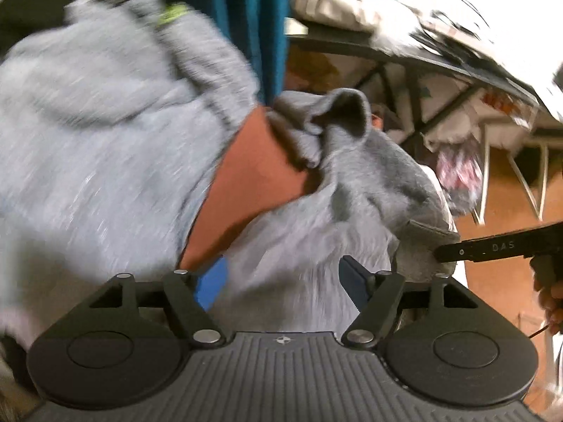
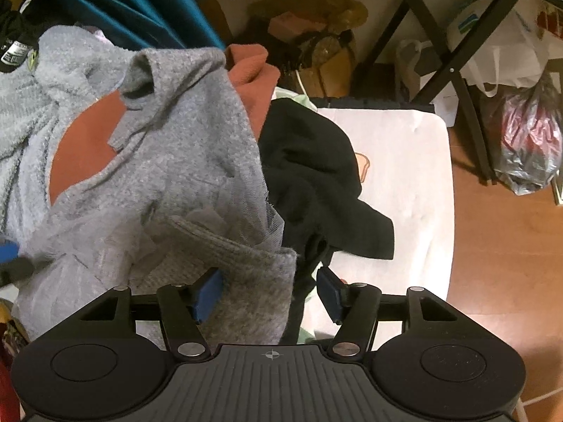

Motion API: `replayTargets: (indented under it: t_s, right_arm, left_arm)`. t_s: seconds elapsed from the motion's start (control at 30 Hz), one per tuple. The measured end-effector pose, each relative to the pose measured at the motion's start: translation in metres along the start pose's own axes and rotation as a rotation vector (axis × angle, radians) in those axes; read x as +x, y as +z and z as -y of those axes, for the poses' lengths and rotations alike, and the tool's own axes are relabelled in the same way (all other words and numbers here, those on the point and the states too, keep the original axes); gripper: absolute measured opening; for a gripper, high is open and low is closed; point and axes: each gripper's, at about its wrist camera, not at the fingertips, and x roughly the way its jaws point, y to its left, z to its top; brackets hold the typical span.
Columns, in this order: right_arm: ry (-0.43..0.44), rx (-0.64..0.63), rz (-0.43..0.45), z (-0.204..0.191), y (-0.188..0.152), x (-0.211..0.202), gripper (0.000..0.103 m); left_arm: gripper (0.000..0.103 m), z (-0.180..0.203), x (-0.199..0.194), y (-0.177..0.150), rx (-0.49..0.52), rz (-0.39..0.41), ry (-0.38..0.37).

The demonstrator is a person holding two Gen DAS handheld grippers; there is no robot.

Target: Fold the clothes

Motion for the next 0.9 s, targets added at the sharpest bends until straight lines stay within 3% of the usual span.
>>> replayTargets:
  t_s: [0.1, 0.2, 0.27, 0.37, 0.4, 0.5, 0.6, 0.73, 0.9]
  right_arm:
    - [0.005, 0.005, -0.01, 0.007, 0.001, 0.003, 0.057]
    - [0.01, 0.015, -0.02, 0.014, 0.001, 0.006, 0.058]
    - [0.014, 0.018, -0.025, 0.016, 0.0, 0.008, 0.058]
    - [0.02, 0.021, -0.031, 0.019, 0.0, 0.009, 0.058]
    - [0.022, 0.022, -0.033, 0.02, -0.001, 0.01, 0.058]
    - [0.028, 0.022, -0.04, 0.021, -0.002, 0.01, 0.059]
    - [0.033, 0.024, -0.046, 0.021, -0.003, 0.01, 0.059]
    - [0.048, 0.032, -0.057, 0.018, -0.008, 0.009, 0.059]
    - [0.095, -0.056, -0.049, -0.004, -0.019, 0.001, 0.062]
  left_arm:
    - [0.072, 0.002, 0.022, 0.015, 0.058, -0.038, -0.034]
    - [0.072, 0.001, 0.047, 0.022, 0.076, -0.127, -0.096]
    - [0.071, 0.004, 0.061, 0.02, 0.106, -0.184, -0.091]
    - [0.012, 0.009, 0.056, 0.017, 0.121, -0.181, -0.079]
    - [0.011, 0.011, 0.052, 0.016, 0.123, -0.176, -0.076]
    - [0.01, 0.009, 0.025, 0.017, 0.072, -0.095, -0.076]
    - [0.01, -0.008, -0.015, 0.016, -0.084, 0.028, -0.108]
    - [0.01, -0.034, -0.064, 0.01, -0.217, 0.174, -0.065]
    - [0.01, -0.058, -0.124, 0.019, -0.281, 0.398, -0.028]
